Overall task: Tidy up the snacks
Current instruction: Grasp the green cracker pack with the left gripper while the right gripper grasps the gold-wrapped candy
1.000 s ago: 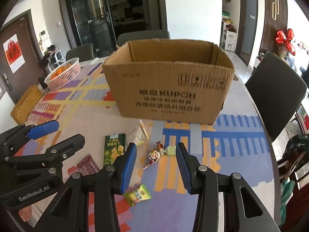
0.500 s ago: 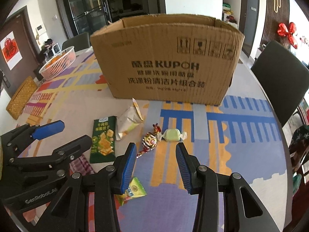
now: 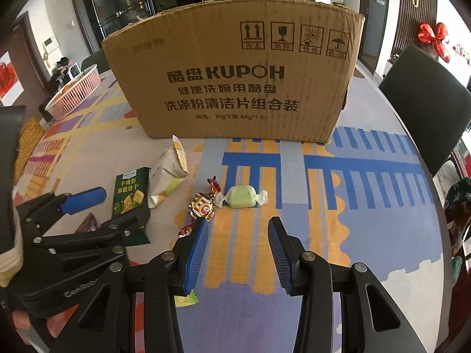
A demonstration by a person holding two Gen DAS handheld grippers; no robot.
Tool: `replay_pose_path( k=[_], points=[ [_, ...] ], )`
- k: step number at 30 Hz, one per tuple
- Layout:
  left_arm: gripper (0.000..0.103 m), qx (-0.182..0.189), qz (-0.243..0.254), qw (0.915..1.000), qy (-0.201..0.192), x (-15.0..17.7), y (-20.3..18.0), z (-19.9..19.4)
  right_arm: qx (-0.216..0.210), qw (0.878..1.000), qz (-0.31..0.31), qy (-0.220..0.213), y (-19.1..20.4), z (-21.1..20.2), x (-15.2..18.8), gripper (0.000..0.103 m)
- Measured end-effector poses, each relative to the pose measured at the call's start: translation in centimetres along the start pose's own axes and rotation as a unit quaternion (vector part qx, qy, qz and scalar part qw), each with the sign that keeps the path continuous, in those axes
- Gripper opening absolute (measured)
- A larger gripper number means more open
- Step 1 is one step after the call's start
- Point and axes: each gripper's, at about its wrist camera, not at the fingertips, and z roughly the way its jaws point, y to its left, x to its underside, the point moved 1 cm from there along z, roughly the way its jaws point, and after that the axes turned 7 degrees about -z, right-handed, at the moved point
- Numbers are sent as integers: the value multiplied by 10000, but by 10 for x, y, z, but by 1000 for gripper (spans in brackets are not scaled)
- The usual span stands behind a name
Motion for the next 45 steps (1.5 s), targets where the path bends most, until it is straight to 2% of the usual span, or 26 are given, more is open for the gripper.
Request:
replay_pose_path(
  k=[10, 17, 21, 30, 33, 39, 41, 45],
  points=[
    [66, -59, -25, 10000, -8, -5, 3, 11, -90, 9999, -36, 35, 6, 9, -4, 43],
    [47, 27, 105, 9999, -115, -1, 8, 6, -221, 9997, -74, 37, 17, 16, -8, 43],
    [44, 156, 54, 9998, -113, 0, 13, 4, -328, 9994, -80, 71, 25, 25, -11, 43],
    [44, 87, -62, 9998, -150, -1, 22, 2, -374, 9988, -266, 149, 41, 42, -20, 43],
    [44, 107, -98, 9998, -168, -1, 25, 1, -361, 9987, -312, 190, 46, 47, -23, 41],
    [44, 143, -96, 9996, -224, -2, 24, -5, -352, 9989, -246, 212, 50, 56, -29, 31],
    [44, 150, -81, 9995, -250, -1, 24, -8, -356, 9989, -230, 224, 51, 57, -29, 24],
    [44, 173, -34, 9994, -292, 1, 20, -16, -404, 9988, -145, 234, 46, 51, -23, 24]
  ],
)
